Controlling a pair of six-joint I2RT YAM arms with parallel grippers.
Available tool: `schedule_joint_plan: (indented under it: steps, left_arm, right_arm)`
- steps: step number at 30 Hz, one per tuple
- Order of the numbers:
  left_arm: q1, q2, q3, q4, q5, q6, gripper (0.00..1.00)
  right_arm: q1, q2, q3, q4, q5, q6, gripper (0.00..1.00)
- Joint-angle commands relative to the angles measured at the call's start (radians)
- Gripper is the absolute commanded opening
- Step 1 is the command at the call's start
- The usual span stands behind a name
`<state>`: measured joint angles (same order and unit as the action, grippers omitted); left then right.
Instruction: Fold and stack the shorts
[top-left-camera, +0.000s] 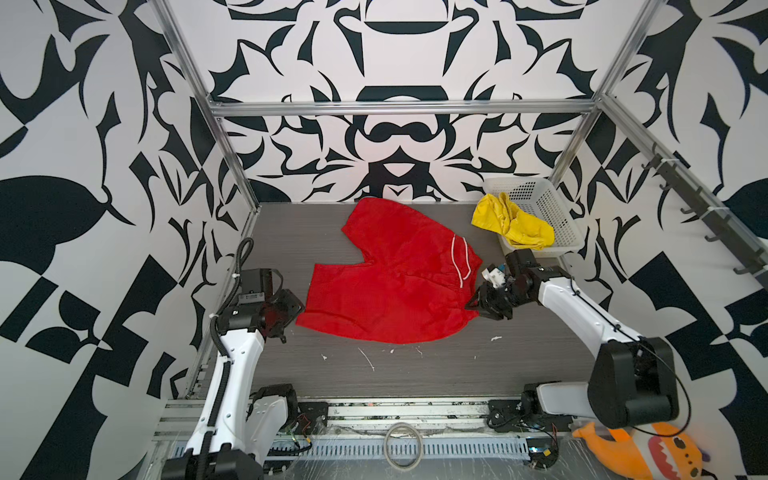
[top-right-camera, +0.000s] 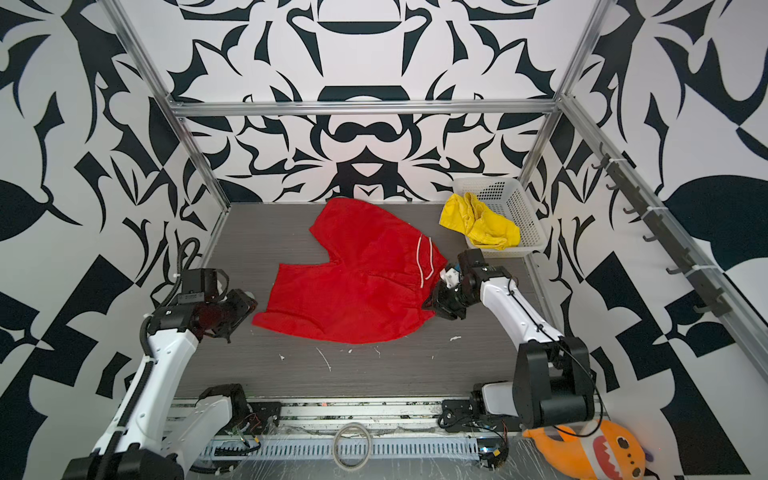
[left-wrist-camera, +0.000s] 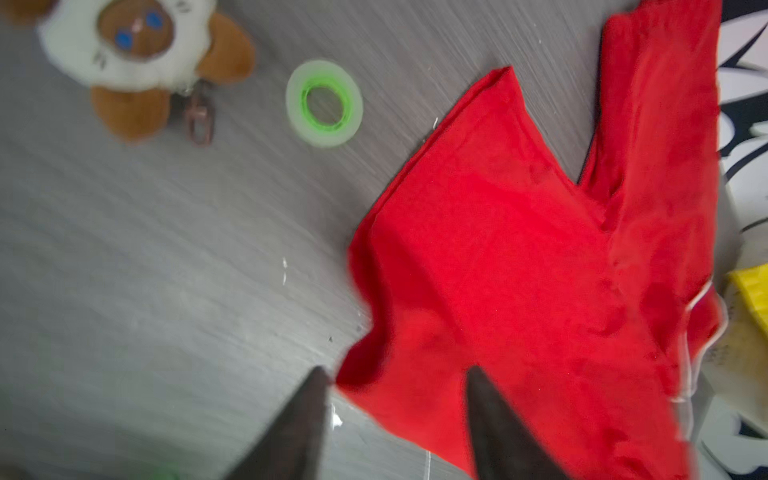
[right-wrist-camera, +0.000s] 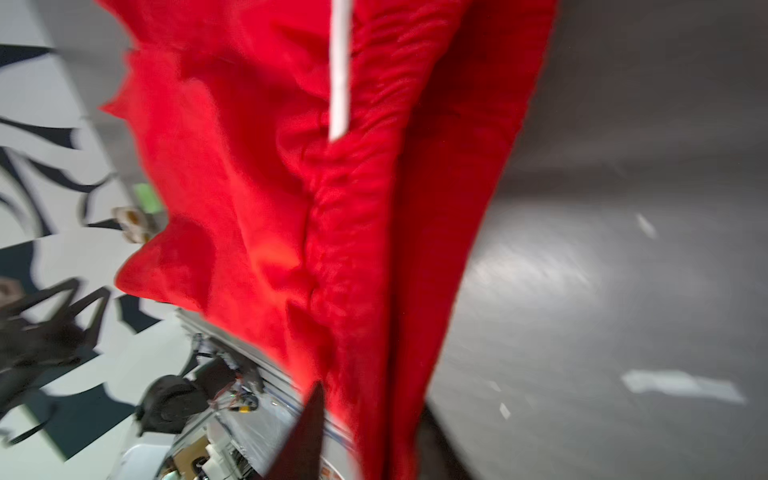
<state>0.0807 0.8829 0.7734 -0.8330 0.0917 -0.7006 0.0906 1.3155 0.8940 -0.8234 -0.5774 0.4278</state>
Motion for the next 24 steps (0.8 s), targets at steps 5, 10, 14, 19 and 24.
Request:
schedule_joint_plan:
  steps: [5, 10, 14, 19, 24]
  left_arm:
    - [0.001, -0.009, 0.085, -0.008, 0.149, -0.056, 0.69]
    - [-0.085, 0.128, 0.037, 0.197, 0.23, -0.104, 0.67]
    - [-0.196, 0.269, 0.005, 0.341, 0.207, -0.149, 0.67]
    - [-0.225, 0.43, -0.059, 0.434, 0.227, -0.207, 0.66]
    - [-0.226, 0.455, -0.155, 0.464, 0.22, -0.244, 0.66]
  right_arm:
    - [0.05, -0.068, 0.29, -0.273, 0.315, -0.045, 0.54]
    - [0.257, -0.002, 0.271, -0.053, 0.285, 0.063, 0.53]
    - [0.362, 0.076, 0.14, 0.213, 0.218, 0.171, 0.52]
    - [0.363, 0.125, -0.006, 0.345, 0.204, 0.208, 0.52]
    - [0.347, 0.127, -0.115, 0.337, 0.234, 0.185, 0.53]
